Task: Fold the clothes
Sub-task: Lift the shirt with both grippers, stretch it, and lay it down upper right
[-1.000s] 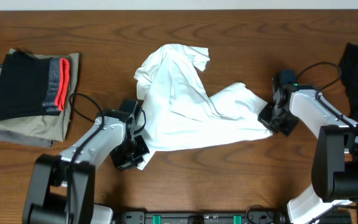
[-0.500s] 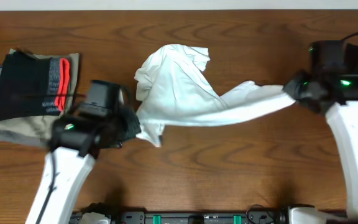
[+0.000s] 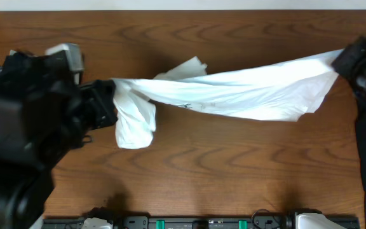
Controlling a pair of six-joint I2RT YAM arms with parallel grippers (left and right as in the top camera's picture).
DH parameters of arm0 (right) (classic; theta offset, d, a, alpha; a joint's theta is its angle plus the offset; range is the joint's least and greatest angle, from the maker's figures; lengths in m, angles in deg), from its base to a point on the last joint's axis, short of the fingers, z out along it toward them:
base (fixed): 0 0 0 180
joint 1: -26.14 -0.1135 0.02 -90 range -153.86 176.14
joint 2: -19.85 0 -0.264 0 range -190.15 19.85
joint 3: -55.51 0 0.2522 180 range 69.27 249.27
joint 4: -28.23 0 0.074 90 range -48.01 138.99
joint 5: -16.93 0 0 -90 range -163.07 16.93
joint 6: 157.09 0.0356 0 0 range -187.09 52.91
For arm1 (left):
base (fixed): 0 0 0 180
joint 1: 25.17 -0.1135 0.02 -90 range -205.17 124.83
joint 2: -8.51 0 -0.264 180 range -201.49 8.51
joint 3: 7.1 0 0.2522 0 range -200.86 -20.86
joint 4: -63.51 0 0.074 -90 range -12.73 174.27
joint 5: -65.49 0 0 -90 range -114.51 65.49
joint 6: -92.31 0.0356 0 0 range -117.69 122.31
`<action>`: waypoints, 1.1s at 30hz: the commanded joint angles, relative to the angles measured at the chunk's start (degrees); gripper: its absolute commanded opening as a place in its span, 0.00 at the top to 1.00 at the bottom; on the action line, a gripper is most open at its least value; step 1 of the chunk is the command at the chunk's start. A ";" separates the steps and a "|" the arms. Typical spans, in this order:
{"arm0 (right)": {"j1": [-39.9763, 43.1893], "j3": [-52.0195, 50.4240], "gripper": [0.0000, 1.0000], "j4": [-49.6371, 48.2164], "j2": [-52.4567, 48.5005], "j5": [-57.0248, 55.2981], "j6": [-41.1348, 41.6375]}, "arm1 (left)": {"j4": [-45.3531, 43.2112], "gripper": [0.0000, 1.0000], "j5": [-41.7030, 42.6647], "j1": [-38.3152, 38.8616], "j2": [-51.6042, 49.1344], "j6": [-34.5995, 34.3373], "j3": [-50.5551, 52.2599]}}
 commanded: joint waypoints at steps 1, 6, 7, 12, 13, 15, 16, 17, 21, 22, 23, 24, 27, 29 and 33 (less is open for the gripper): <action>0.37 7.61 0.99 1.25 0.63 -3.19 -2.14 | 0.07 0.94 -2.01 -0.24 0.20 1.36 -6.47; 0.37 11.52 0.99 0.96 0.61 -3.72 -2.14 | -1.42 0.94 -5.20 -0.24 -1.75 1.40 -10.58; 0.37 11.52 0.99 0.90 0.46 -3.74 -2.12 | -1.95 0.94 -5.18 -0.24 -2.49 1.40 -10.60; 0.50 11.50 0.99 -0.44 -3.15 -3.93 -2.12 | -4.68 0.94 -5.18 -0.24 -9.79 1.68 -10.60; 0.70 11.50 0.99 -0.96 -4.28 -3.96 -2.14 | -5.79 0.94 -5.20 -0.24 -11.65 2.36 -10.60; 1.40 11.50 0.99 -2.69 -7.43 -3.93 -2.34 | -9.07 0.94 -5.20 -0.39 -15.80 4.26 -10.60; 1.70 11.50 0.99 -3.89 -8.98 -3.93 -2.34 | -11.21 0.94 -5.20 -0.81 -17.99 4.57 -10.60; 2.16 11.50 0.99 -5.75 -10.80 -3.91 -2.56 | -13.73 0.94 -5.18 -1.36 -20.11 4.87 -10.60; 4.22 11.52 0.99 -16.85 -18.29 0.04 -3.82 | -25.53 0.94 -5.16 -4.48 -27.56 5.05 -10.62; 4.81 11.52 0.99 -19.87 -20.09 2.40 -4.17 | -28.98 0.94 -4.92 -5.44 -29.31 5.11 -10.78; 5.38 11.52 0.99 -22.16 -21.44 4.72 -4.24 | -31.76 0.94 -4.48 -6.34 -30.67 5.79 -11.17; 6.05 11.58 0.99 -24.52 -22.80 7.45 -4.24 | -34.16 0.94 -4.11 -7.39 -32.09 6.36 -12.00; 8.46 12.44 0.99 -28.24 -24.65 13.05 -4.20 | -35.45 0.94 -4.00 -10.27 -34.34 6.38 -16.63; 10.01 13.49 0.99 -27.91 -24.61 14.03 -4.22 | -34.18 0.94 -2.29 -12.02 -34.34 6.82 -19.85; 12.57 16.72 0.99 -21.94 -24.50 15.19 -6.29 | -27.06 0.94 -1.07 -14.25 -32.63 6.95 -24.68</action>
